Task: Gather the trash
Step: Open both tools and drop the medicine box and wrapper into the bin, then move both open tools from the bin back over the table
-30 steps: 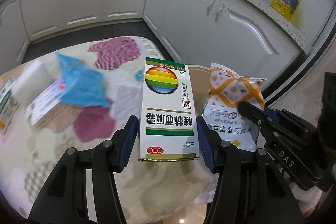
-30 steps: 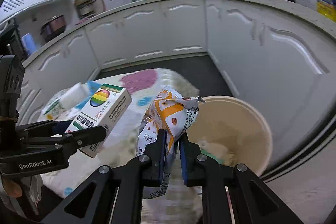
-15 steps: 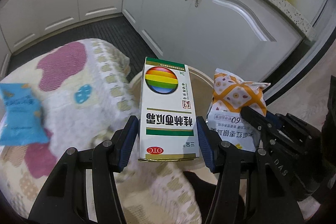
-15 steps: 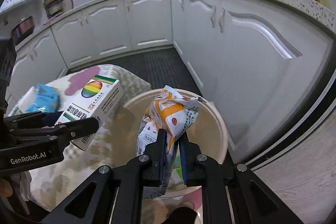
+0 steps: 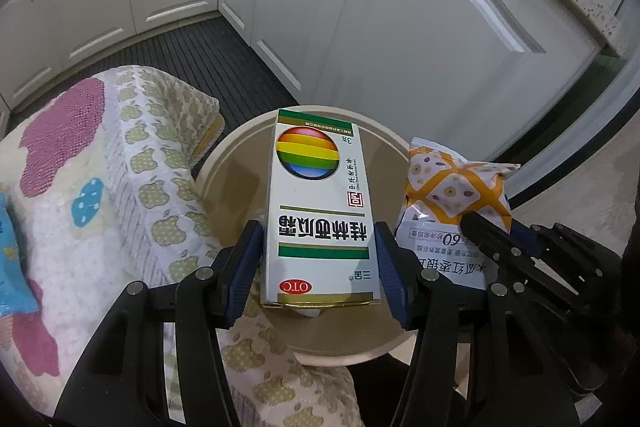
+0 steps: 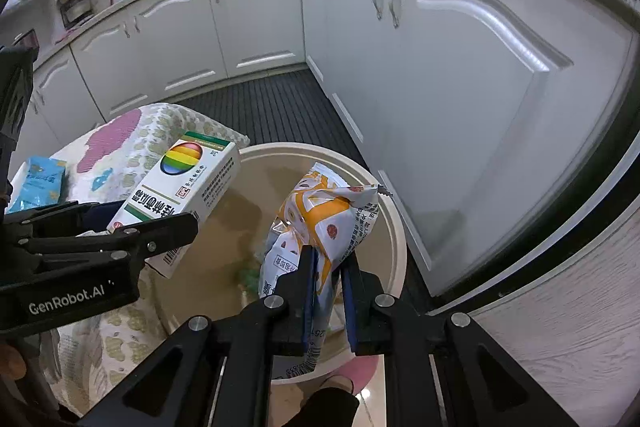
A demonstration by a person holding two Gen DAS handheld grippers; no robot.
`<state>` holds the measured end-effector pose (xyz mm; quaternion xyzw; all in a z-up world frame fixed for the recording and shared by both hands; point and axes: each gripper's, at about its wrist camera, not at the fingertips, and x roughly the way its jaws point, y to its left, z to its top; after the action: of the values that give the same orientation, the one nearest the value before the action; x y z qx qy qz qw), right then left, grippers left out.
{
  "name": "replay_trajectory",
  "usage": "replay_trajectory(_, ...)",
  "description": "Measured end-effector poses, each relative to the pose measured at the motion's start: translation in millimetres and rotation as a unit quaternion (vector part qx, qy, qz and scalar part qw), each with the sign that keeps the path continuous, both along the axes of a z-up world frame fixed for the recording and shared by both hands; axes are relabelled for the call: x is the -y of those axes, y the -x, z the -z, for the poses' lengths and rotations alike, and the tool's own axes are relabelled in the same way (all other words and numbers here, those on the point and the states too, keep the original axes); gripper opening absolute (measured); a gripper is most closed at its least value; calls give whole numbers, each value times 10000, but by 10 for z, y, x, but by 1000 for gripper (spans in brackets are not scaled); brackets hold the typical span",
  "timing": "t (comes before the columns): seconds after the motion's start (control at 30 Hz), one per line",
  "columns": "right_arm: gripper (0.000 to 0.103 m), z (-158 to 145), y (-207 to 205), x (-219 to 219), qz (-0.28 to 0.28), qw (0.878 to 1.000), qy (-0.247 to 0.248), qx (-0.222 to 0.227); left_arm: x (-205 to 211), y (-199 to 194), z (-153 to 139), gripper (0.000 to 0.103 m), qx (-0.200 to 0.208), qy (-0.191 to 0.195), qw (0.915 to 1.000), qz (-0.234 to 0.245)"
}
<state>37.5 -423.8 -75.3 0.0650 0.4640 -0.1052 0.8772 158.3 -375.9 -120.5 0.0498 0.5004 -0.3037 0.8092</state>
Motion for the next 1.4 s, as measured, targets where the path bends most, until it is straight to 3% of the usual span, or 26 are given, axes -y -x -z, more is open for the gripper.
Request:
replay_trajectory(0.33, 12, 139, -79, 86, 198, 9995, -226, -106, -31, -54, 76, 55, -68, 38, 10000, -62)
replay_trajectory(0.47, 33, 167, -58, 83, 203, 9993, -275, -130, -68, -44, 76, 62, -101, 114, 9999, -16)
replay_trajectory(0.83, 37, 68, 14, 6, 195, 9991, -377, 8, -242, 85, -61, 64, 93, 222, 9997, -40)
replay_trajectory(1.07, 40, -61, 54, -185, -7, 9991, -409, 128, -561, 194, -217, 64, 301, 174, 9991, -257)
replay_trajectory(1.4, 42, -297, 63, -786, -561, 9957, -639, 372, -1498, 452, -452, 64, 505, 134, 9963, -689)
